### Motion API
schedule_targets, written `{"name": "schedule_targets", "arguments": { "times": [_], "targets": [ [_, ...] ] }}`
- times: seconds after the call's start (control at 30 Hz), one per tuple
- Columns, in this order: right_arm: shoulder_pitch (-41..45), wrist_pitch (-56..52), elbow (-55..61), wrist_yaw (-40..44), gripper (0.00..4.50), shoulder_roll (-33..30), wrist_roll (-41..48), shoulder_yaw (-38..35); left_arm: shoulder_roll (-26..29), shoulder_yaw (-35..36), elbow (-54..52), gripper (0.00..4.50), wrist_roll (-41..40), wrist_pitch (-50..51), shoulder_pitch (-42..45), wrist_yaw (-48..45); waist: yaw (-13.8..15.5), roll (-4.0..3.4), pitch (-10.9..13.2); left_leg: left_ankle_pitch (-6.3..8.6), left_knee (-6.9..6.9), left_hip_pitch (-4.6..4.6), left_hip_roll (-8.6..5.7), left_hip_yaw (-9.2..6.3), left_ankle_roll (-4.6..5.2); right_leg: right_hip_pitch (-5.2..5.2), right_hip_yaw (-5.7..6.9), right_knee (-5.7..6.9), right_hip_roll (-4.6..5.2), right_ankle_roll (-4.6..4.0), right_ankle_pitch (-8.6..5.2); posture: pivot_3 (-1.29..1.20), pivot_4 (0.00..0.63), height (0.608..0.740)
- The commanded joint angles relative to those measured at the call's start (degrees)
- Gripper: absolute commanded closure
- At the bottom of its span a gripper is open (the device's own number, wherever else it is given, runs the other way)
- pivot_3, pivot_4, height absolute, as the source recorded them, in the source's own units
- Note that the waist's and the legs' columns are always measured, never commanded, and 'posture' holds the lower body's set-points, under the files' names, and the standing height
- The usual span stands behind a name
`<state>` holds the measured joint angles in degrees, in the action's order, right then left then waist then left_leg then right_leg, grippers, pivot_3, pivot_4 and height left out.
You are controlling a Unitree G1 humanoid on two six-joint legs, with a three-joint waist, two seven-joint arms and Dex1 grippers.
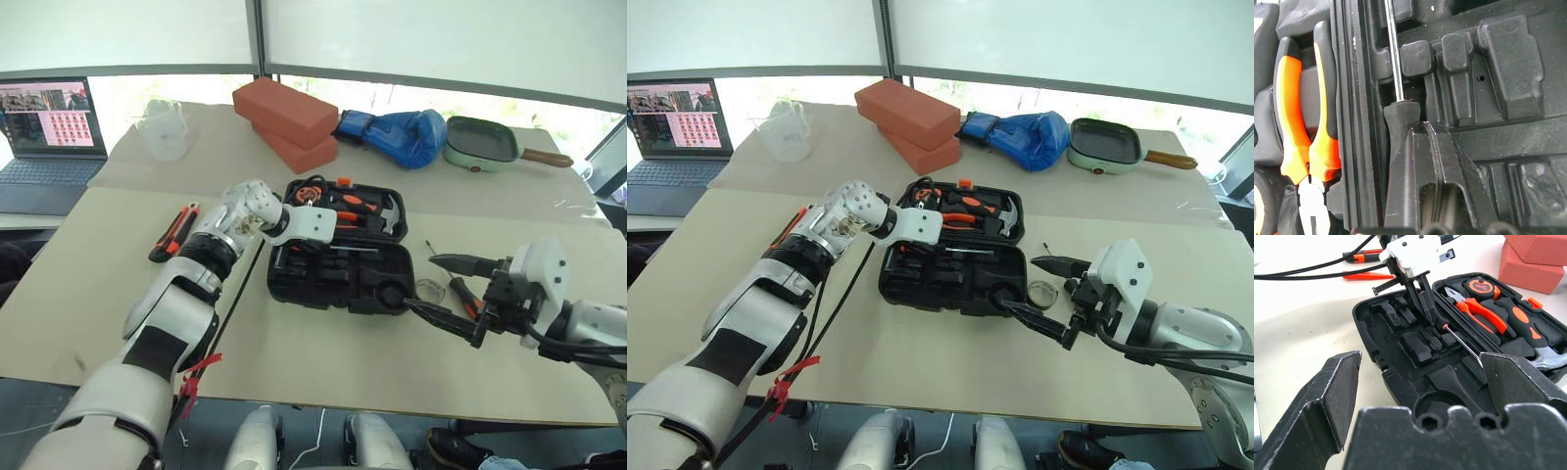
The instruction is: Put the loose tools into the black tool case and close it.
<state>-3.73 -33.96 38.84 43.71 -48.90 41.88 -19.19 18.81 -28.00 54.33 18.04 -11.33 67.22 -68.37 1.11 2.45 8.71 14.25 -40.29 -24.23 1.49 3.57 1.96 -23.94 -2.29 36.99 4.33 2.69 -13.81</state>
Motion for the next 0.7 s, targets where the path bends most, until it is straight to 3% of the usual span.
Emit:
{"name": "schedule_targets", "arguments": {
  "times": [0.03, 0.23, 0.7],
  "targets": [
    [-0.1, 0.2, 1.4, -0.4, 0.0, 0.2, 1.0, -2.1, 0.0, 1.0, 1.4, 4.47, 0.3, 1.2, 1.3, 0.2, 0.0, 0.0, 0.0, 0.0, -0.01, 0.0, 0.0, 0.0, 0.0, 0.0, 0.0, 0.0, 0.0, 0.0, 0.0, 0.0, 0.15, 0.738],
    [-0.3, 0.7, 0.8, 0.0, 0.0, 0.1, 0.6, -2.4, 0.6, 7.8, -4.5, 4.47, -7.8, 11.7, 3.5, -7.4, -0.5, 0.01, 0.0, 0.0, 0.0, -0.17, 0.01, 0.0, 0.0, -0.21, 0.0, 0.04, -0.03, -0.01, 0.0, 0.0, 0.15, 0.738],
    [-0.4, 0.7, 0.9, -0.6, 0.0, 0.4, 0.4, -2.4, -1.8, 1.8, 1.0, 4.47, 0.6, 2.1, 0.8, 0.1, -0.4, 0.01, 0.0, 0.02, 0.01, -0.21, -0.02, 0.0, 0.04, -0.22, -0.01, -0.02, -0.01, 0.0, 0.0, 0.0, 0.15, 0.738]
  ]
}}
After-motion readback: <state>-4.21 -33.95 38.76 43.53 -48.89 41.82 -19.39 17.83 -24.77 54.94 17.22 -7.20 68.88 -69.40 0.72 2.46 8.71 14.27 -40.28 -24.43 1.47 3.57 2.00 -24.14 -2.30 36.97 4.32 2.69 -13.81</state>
